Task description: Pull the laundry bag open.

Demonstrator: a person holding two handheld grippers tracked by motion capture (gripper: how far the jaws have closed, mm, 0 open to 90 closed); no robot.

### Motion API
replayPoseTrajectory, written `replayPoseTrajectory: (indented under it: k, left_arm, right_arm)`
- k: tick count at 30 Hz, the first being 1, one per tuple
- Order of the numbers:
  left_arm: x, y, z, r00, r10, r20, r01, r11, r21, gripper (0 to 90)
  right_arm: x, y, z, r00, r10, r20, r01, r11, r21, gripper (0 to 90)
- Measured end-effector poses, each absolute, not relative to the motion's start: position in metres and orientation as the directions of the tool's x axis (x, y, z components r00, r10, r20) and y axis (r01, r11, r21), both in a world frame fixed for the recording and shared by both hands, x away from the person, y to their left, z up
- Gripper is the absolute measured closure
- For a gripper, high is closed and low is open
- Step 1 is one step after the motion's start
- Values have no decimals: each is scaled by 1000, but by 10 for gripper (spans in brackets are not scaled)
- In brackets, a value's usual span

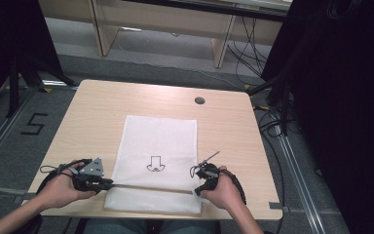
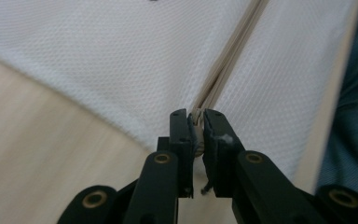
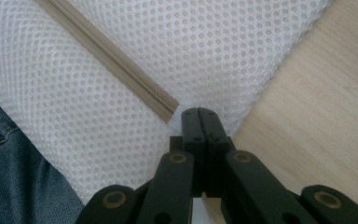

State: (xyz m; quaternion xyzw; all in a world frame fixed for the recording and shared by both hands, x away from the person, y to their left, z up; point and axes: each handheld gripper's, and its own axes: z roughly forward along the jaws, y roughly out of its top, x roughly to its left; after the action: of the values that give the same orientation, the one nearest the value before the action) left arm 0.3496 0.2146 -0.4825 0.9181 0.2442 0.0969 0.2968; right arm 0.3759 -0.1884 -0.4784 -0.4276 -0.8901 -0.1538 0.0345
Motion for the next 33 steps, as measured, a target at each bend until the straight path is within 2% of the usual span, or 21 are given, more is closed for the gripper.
replayPoseTrajectory:
  k: [1,3,6,8,9,10,17,25,27,28,31,32,33]
  left_arm:
    - [351,222,-483,861,508,-36,421,-669,612,824]
    - [347,227,-484,862,504,-56,428,-663,614,824]
    - [347,226,-483,880,475,-20,399,-715,575,823]
    - [348,226,-483,881,472,-19,396,-715,576,823]
    - [348,225,-484,869,492,-49,423,-687,591,823]
    - [348,227,-483,881,472,-25,400,-716,572,823]
    - [346,225,-486,860,509,-47,449,-709,543,824]
    - [346,223,-488,866,499,-45,445,-726,524,823]
    - [342,220,-491,855,513,-76,462,-687,561,821]
    - [344,223,-488,876,479,-57,432,-727,533,820]
    - [346,226,-487,872,485,-64,438,-714,546,815]
    - [348,230,-484,872,487,-50,422,-694,583,808]
    - [346,228,-485,845,530,-73,451,-631,631,786]
  right_arm:
    - [377,-190,-478,-650,743,162,755,605,252,900]
    - [376,-191,-478,-625,755,197,777,578,249,900]
    - [378,-191,-478,-647,742,175,758,602,251,900]
    - [377,-189,-478,-641,748,175,764,599,240,900]
    - [377,-190,-478,-647,745,165,758,603,250,900]
    - [376,-190,-478,-634,754,172,769,591,244,900]
    - [377,-191,-479,-643,745,178,762,596,254,900]
    - [377,-191,-479,-646,742,177,759,599,257,900]
    - [378,-191,-479,-648,741,178,757,600,257,900]
    - [378,-191,-479,-649,740,177,756,602,258,900]
    - [377,-191,-479,-647,741,179,757,599,259,900]
    - [377,-192,-479,-632,753,184,769,581,266,900]
    - [375,-192,-478,-606,768,210,791,553,259,892]
